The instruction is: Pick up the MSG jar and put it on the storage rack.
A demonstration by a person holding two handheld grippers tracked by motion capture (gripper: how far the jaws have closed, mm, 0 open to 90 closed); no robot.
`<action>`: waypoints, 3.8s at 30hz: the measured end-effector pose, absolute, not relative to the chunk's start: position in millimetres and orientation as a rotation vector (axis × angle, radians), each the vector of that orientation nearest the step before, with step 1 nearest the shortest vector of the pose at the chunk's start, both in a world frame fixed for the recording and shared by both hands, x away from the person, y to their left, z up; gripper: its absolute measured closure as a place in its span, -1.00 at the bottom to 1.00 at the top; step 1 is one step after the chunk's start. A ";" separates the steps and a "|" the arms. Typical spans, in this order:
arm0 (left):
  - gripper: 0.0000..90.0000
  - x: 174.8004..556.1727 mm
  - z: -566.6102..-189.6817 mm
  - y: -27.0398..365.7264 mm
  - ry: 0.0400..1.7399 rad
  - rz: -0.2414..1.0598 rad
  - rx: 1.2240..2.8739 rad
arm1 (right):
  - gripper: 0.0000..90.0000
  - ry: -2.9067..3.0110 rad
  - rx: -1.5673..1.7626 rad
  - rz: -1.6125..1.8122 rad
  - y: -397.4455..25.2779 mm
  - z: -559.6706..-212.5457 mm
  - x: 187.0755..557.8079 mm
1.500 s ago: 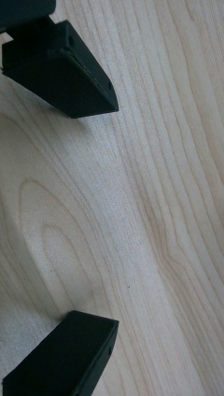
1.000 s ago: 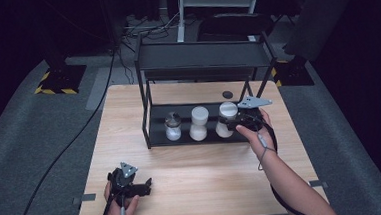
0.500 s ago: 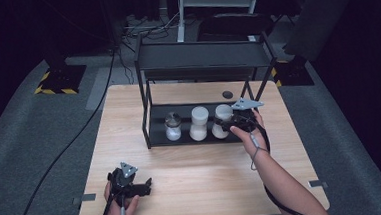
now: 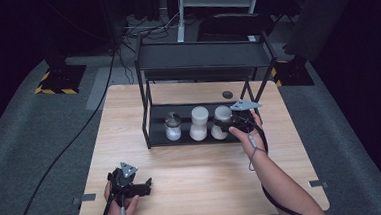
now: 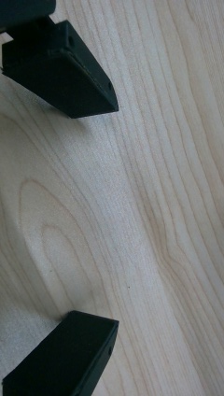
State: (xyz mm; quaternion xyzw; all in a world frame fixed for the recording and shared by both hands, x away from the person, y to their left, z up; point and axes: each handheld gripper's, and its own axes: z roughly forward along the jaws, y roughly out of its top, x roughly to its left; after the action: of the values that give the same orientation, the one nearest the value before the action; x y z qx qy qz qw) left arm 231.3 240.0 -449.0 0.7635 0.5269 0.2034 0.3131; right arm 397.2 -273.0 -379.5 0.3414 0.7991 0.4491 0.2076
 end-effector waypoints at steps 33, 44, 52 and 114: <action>-1.00 231.1 -449.2 239.7 1.392 0.537 2.011 | -0.82 2.131 0.881 1.404 -303.0 -344.2 354.0; -1.00 231.0 -449.2 239.5 1.394 0.537 2.009 | -0.84 2.139 0.881 1.443 -323.2 -334.6 330.5; -1.00 231.0 -449.2 239.5 1.394 0.537 2.009 | -0.87 2.153 0.884 1.437 -334.3 -338.8 315.9; -1.00 231.0 -449.2 239.5 1.394 0.537 2.009 | -0.98 2.407 1.056 1.009 -332.3 -448.2 300.9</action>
State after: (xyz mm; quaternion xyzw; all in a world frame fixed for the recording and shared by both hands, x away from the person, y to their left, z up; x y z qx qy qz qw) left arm 231.0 239.5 -449.2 0.7621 0.5286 0.2038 0.3135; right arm 300.9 -332.3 -448.2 0.3702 0.8436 0.3535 0.1623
